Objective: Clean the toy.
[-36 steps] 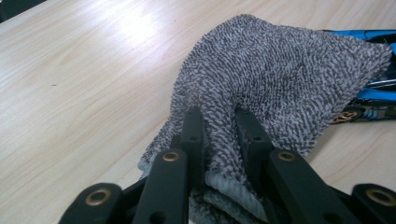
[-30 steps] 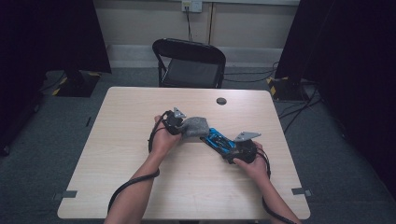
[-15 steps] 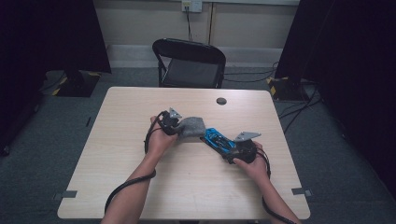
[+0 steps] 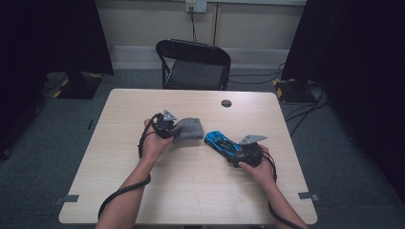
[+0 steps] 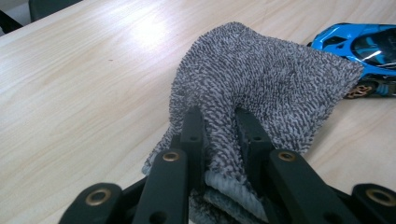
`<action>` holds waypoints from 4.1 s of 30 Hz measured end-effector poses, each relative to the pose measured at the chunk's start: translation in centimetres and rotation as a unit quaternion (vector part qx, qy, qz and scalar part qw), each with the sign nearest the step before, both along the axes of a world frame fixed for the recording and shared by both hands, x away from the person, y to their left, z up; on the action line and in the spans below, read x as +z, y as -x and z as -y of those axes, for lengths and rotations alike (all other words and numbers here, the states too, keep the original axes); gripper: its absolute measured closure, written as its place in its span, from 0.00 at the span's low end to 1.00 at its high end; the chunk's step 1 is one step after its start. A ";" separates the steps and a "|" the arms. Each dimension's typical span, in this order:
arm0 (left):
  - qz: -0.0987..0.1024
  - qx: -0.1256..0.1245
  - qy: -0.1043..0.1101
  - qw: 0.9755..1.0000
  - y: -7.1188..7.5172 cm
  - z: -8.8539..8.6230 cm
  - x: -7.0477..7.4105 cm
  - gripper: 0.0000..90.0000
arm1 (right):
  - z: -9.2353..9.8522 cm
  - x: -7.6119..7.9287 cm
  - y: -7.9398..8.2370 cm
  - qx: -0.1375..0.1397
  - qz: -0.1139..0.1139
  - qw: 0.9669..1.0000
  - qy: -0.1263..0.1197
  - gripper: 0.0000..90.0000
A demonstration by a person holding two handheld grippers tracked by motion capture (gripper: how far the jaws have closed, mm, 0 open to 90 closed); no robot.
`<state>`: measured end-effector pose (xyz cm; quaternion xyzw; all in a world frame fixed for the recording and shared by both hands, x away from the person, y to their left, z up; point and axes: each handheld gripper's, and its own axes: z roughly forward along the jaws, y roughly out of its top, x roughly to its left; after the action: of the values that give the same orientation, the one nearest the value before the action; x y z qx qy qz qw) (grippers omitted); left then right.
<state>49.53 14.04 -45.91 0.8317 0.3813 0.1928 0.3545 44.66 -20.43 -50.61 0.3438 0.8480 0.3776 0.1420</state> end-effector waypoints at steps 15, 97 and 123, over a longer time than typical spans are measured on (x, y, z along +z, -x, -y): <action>0.012 -0.017 0.011 1.000 2.0 -0.3 0.8 0.84 | 0.2 1.1 0.5 0.009 0.014 1.000 -0.001 0.17; -0.023 -0.162 0.042 0.986 6.0 7.7 -2.2 0.83 | -3.4 2.4 -3.3 -0.002 -0.009 1.000 -0.007 0.47; -0.019 -0.092 0.033 0.995 3.3 3.7 -2.0 0.84 | -3.3 2.3 -3.2 -0.001 -0.006 1.000 -0.009 0.47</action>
<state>46.25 10.35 -47.93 0.8545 0.3162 0.1312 0.3908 47.84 -17.10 -48.30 0.3482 0.8449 0.3833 0.1341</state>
